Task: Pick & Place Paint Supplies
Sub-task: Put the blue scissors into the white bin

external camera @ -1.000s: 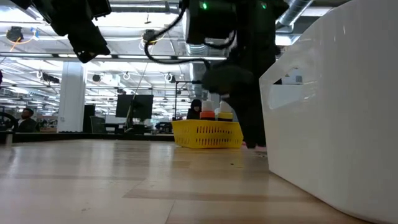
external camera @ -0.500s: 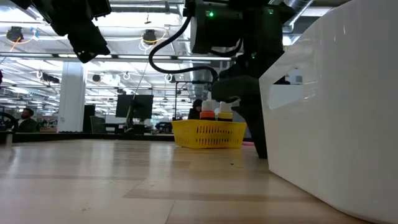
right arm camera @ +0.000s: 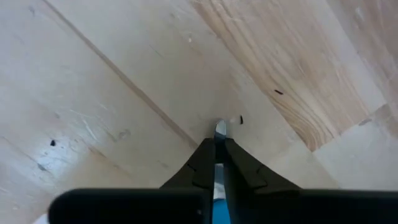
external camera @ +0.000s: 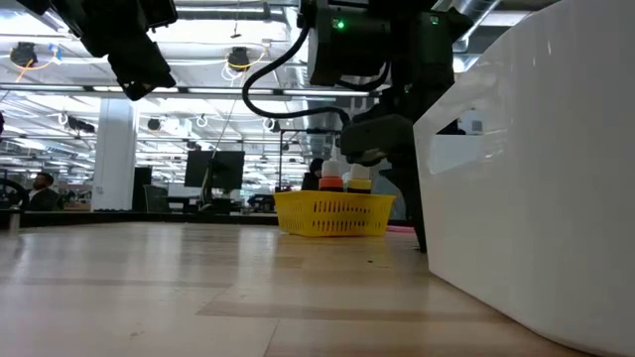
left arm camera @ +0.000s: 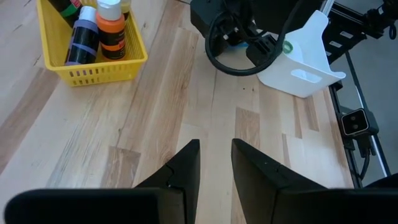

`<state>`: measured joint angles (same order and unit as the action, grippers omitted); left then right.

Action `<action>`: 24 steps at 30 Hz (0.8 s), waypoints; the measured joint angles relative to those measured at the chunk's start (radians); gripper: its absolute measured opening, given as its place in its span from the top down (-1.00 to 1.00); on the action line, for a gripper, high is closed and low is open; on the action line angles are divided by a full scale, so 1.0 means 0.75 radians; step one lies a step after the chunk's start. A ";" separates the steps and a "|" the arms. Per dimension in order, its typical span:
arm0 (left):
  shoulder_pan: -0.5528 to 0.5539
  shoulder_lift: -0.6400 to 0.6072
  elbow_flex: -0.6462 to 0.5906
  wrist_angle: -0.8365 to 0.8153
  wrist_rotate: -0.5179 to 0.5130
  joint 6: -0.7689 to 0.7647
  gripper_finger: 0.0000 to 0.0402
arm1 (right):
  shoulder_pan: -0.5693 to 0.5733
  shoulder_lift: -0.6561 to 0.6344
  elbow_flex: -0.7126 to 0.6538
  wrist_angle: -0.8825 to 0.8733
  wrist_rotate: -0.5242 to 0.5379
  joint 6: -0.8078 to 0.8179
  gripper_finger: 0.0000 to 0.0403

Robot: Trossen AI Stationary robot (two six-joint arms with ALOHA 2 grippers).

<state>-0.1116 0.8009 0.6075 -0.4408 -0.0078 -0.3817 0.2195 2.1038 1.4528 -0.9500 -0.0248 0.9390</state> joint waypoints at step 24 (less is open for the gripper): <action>0.000 0.000 0.000 0.003 0.020 -0.061 0.57 | -0.007 0.009 0.113 -0.102 0.000 -0.041 0.99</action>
<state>-0.1116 0.8013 0.6075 -0.4385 0.0071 -0.4278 0.2146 2.1105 1.5373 -1.0268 -0.0246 0.9085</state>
